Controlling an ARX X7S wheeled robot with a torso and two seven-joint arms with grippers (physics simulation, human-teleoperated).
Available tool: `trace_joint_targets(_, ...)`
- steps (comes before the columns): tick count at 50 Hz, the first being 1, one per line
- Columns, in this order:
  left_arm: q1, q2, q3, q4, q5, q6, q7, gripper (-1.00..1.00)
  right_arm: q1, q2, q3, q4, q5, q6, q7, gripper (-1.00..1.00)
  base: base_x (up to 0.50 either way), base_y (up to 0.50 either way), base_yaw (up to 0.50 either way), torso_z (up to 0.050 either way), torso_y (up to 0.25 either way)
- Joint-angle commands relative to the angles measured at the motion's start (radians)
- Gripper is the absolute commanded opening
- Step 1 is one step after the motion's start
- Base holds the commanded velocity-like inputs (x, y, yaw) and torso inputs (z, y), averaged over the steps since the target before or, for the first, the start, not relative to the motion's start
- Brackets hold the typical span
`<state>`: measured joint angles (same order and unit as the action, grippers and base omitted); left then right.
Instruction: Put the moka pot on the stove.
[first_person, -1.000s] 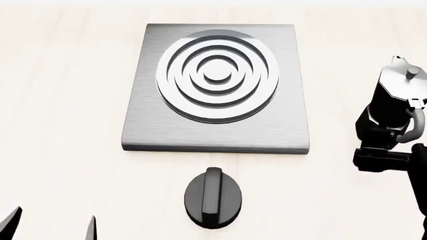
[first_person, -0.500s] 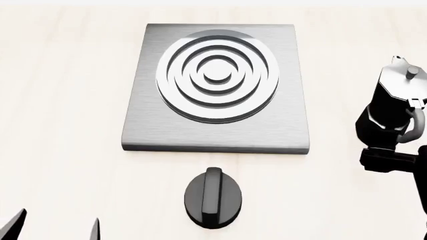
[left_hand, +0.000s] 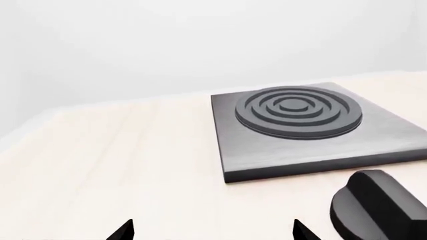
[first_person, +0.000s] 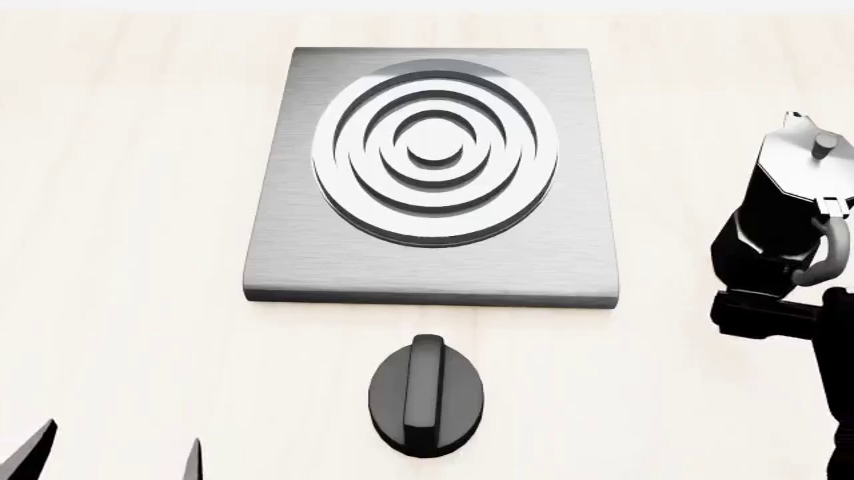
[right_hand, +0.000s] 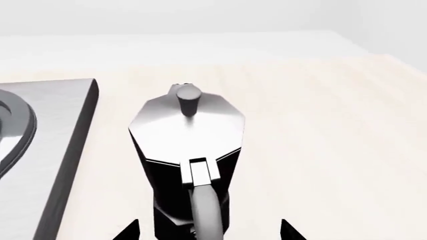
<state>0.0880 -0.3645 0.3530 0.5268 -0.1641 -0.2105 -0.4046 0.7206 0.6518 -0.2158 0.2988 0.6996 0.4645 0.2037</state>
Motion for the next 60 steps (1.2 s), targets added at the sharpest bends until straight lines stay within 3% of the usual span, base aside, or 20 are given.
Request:
trace_joint_targets(1, 0.000, 0.023, -0.034, -0.018, 0.002, 0.037, 0.022, 1.00, 0.022, -0.047, 0.016, 0.078, -0.037, -0.049, -0.046, 1.00, 0.00, 0.00, 0.00, 0.000, 0.000)
trace_joint_targets(15, -0.006, 0.023, -0.026, -0.036, 0.004, 0.043, 0.020, 1.00, 0.027, -0.054, 0.026, 0.099, -0.034, -0.065, -0.048, 1.00, 0.00, 0.00, 0.00, 0.000, 0.000)
trace_joint_targets(16, -0.006, 0.023, -0.025, -0.037, 0.004, 0.044, 0.020, 1.00, 0.029, -0.054, 0.024, 0.102, -0.037, -0.067, -0.051, -1.00, 0.00, 0.00, 0.00, 0.000, 0.000)
trace_joint_targets(60, 0.001, 0.003, -0.034, 0.007, -0.021, 0.039, 0.005, 1.00, 0.060, 0.006, 0.015, -0.085, 0.009, 0.080, 0.011, -1.00, 0.00, 0.00, 0.00, 0.000, 0.000)
